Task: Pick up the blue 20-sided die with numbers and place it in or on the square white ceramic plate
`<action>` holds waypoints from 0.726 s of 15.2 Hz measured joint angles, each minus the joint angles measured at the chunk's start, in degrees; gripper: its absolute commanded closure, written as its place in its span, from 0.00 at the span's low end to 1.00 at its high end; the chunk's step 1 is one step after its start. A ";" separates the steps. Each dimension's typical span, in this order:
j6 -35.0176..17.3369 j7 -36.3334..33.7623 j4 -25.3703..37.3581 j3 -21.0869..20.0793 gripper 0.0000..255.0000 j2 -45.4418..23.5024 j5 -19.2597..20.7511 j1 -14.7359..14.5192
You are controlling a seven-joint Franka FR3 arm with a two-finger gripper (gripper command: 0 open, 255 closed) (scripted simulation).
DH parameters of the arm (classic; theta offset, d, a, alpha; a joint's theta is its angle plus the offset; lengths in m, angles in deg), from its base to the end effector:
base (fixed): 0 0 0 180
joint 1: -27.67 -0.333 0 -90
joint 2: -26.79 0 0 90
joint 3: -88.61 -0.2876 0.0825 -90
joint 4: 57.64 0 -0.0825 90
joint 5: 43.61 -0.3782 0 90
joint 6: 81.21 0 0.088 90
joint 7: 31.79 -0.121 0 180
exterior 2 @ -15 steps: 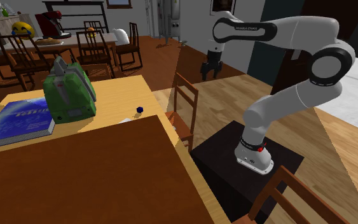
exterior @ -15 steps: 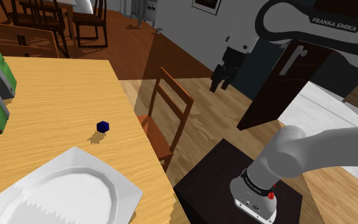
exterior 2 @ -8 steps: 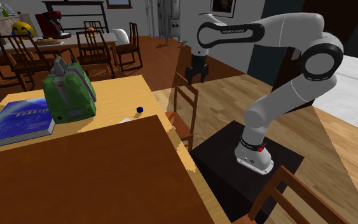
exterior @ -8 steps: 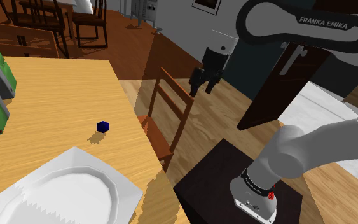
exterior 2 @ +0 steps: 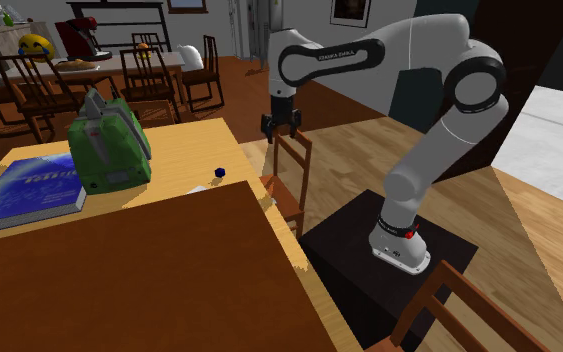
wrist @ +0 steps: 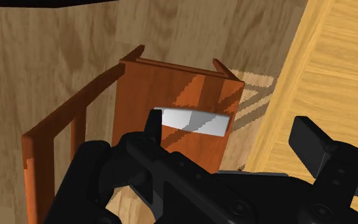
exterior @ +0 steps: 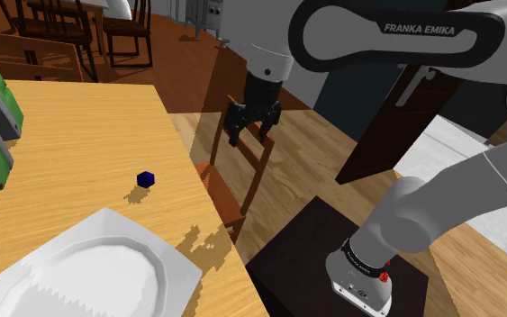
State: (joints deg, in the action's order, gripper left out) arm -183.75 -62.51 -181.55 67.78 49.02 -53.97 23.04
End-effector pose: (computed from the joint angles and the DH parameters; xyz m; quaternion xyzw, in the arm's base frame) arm 0.3933 0.2202 0.5023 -0.9967 0.0785 0.0119 0.0172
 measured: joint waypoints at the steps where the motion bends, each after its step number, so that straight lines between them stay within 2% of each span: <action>1: -0.35 -1.76 1.69 -1.23 0.00 -2.12 0.52 0.00; 7: -1.28 -12.92 12.19 -7.88 0.00 -15.07 5.57 -0.80; 11: -0.26 -21.12 21.63 -11.16 0.00 -25.71 11.40 -2.92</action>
State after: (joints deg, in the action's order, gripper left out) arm -184.01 -83.63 -159.92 56.62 23.32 -42.56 20.13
